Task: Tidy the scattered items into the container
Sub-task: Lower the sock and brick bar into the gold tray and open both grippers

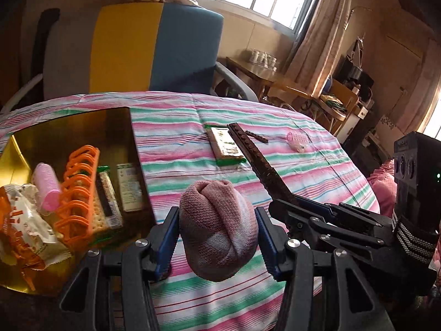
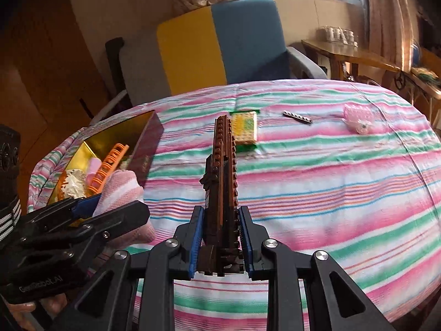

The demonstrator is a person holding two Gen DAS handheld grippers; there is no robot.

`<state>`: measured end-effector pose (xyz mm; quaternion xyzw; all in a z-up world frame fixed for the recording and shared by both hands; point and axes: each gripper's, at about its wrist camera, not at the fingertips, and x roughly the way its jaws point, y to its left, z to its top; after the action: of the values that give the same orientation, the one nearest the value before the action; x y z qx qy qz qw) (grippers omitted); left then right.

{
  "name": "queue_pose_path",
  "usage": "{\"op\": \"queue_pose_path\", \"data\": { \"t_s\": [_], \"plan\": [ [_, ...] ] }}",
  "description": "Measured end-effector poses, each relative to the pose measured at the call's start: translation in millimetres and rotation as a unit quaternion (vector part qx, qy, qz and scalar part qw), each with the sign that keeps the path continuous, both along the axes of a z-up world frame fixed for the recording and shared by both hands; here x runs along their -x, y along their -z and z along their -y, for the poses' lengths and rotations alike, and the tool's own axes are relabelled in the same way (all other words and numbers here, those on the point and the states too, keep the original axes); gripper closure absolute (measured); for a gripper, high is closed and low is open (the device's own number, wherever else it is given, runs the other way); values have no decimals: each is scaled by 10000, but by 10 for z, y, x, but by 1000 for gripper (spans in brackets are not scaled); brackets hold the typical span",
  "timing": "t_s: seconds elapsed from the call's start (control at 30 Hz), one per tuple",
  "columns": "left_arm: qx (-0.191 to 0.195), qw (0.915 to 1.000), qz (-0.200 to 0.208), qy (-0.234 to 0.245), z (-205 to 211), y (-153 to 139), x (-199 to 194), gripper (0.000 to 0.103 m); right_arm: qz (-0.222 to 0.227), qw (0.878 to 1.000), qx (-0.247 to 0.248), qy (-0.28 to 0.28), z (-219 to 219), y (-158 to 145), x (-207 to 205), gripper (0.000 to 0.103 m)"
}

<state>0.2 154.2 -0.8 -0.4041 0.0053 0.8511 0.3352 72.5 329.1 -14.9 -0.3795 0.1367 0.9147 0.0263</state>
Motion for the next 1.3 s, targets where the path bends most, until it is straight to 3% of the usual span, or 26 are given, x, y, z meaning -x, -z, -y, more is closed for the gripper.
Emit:
{"op": "queue_pose_path", "data": {
  "t_s": [0.27,0.43,0.8,1.13,1.3],
  "plan": [
    [-36,9944,-7,-1059,732,8,317,49,-205,9953,-74,-939,692,-188,501,78],
    [3,9895,-39,-1442,1037,47,472,49,-181,9906,-111,-1355,1067,-201,720,78],
    [215,9845,-33,-1738,1319,179,860,48,223,9869,-205,-1587,1489,21,1184,78],
    [-316,9846,185,-1711,1448,129,796,42,382,9864,-221,-1583,1505,120,1240,75],
    [-263,9826,157,-1834,1489,116,721,42,364,9877,-158,-1514,1419,122,1190,75]
  ]
}}
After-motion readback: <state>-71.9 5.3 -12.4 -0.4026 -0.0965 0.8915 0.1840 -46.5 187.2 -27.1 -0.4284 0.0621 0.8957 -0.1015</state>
